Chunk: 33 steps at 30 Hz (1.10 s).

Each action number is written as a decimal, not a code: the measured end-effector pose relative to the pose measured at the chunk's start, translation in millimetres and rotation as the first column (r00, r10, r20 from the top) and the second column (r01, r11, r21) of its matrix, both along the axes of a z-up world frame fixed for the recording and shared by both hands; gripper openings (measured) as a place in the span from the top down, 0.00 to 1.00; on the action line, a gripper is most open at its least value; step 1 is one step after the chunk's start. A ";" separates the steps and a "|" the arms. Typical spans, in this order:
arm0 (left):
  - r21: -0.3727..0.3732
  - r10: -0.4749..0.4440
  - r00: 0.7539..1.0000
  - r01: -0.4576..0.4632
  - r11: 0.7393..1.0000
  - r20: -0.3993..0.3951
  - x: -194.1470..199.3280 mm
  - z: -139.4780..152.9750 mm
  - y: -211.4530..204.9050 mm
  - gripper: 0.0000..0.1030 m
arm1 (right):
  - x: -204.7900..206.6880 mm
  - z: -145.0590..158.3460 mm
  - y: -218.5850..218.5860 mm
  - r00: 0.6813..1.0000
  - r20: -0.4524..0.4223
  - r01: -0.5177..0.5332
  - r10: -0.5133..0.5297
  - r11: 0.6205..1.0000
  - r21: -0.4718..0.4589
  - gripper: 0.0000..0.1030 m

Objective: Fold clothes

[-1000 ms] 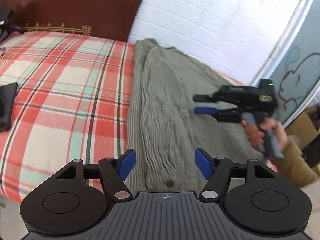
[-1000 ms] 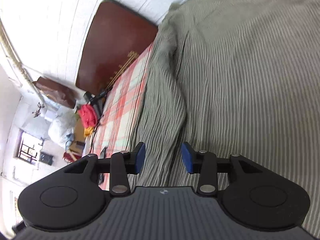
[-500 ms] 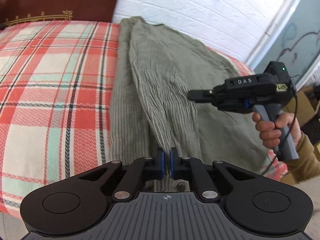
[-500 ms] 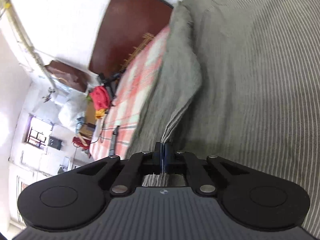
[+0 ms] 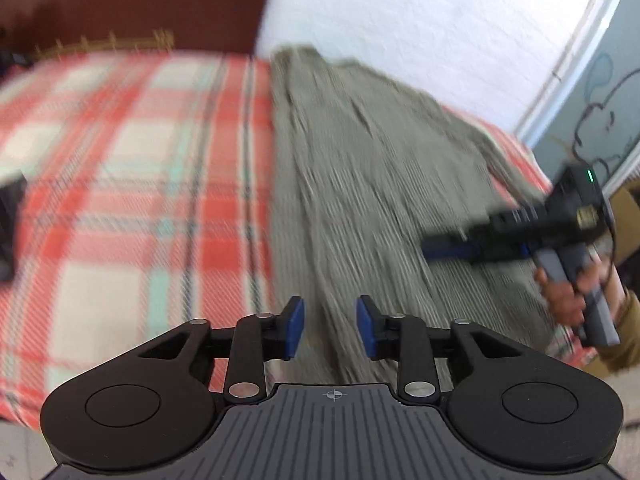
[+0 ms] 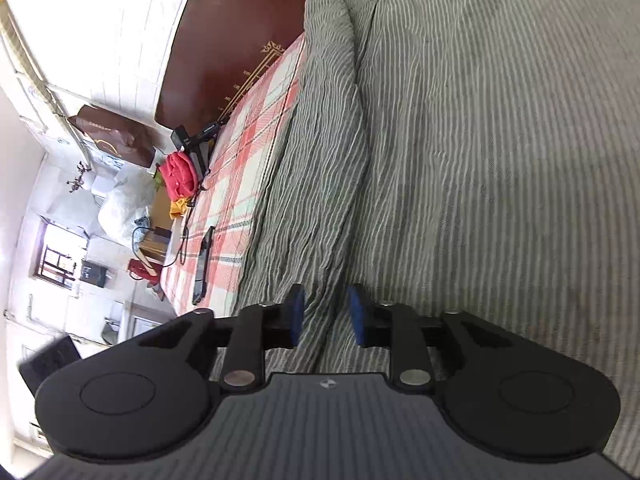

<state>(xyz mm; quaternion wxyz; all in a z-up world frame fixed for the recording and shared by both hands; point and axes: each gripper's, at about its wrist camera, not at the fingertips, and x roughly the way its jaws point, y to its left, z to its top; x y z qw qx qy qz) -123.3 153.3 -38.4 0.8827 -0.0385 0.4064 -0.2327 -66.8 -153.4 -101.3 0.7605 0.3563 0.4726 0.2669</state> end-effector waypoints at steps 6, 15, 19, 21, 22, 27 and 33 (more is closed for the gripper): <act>0.026 0.031 0.961 -0.039 0.999 0.275 84.0 35.4 -23.2 0.39 | 0.8 6.0 3.1 0.998 0.055 0.036 -0.034 0.999 -0.022 0.57; 0.008 0.013 0.973 -0.016 1.000 0.229 281.9 23.8 -107.1 0.34 | -0.9 -2.2 4.0 0.998 0.033 0.054 -0.054 0.999 0.000 0.54; 0.060 -0.035 0.982 0.024 0.998 0.186 319.9 5.0 -131.6 0.35 | 2.2 -7.0 -0.1 0.998 0.014 0.056 -0.056 0.998 0.031 0.53; 0.067 -0.041 0.986 0.031 0.997 0.163 332.7 -2.5 -136.8 0.35 | 5.5 -8.3 -0.3 0.999 0.008 0.051 -0.051 0.998 0.033 0.53; 0.060 -0.043 0.988 0.034 0.998 0.151 336.9 -5.3 -138.4 0.35 | 7.1 -9.1 -0.3 0.999 0.004 0.049 -0.049 0.998 0.033 0.53; 0.044 -0.072 0.993 0.068 0.997 0.093 354.8 -17.8 -145.4 0.97 | 10.2 -12.1 -2.2 0.999 -0.007 0.051 -0.050 0.998 0.049 0.53; 0.019 0.019 0.998 -0.020 1.000 0.062 382.5 -37.0 -140.2 0.97 | 8.8 -12.3 -2.4 0.998 -0.013 0.060 -0.059 0.997 0.056 0.53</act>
